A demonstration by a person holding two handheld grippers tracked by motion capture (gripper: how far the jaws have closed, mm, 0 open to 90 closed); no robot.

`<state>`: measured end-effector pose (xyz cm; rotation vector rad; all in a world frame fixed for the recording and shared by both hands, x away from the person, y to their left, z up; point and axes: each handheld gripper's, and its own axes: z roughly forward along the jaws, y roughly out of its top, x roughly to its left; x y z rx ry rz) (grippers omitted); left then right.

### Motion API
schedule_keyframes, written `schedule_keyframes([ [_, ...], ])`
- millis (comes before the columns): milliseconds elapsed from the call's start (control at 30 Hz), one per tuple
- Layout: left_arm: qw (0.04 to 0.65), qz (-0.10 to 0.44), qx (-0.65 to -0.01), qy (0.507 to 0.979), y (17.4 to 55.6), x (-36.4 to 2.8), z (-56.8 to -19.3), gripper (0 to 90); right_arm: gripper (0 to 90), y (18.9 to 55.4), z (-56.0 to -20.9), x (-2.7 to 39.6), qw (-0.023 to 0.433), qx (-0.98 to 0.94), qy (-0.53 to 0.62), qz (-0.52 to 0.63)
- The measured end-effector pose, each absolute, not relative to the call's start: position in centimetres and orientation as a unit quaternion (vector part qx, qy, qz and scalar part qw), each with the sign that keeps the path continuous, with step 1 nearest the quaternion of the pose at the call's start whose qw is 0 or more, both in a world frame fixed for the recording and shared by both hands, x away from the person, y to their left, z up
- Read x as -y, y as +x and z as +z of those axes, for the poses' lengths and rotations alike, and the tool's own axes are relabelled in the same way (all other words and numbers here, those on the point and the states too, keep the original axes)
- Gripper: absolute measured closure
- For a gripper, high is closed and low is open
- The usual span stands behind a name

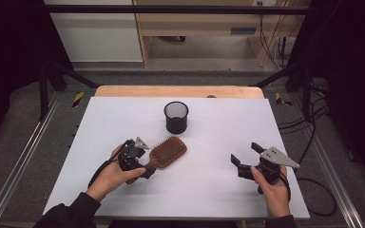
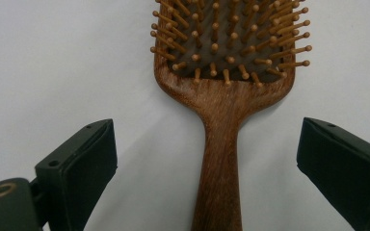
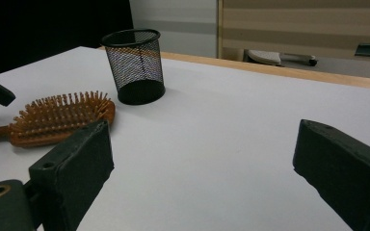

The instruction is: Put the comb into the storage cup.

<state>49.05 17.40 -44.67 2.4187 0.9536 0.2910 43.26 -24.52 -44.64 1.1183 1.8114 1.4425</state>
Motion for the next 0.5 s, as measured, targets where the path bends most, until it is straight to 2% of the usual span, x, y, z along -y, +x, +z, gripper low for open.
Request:
schedule_keyframes([
  [367, 0.253, 0.099, -0.346, 0.898, 49.41, -17.04, -45.09, 9.8, 6.8, 43.28, -44.65, 24.51, 0.281, -0.677, 0.417, 0.538],
  [500, 0.252, 0.097, -0.339, 0.901, 49.37, -16.97, -44.95, 21.3, 6.8, 43.28, -44.66, 24.5, 0.281, -0.677, 0.416, 0.538],
])
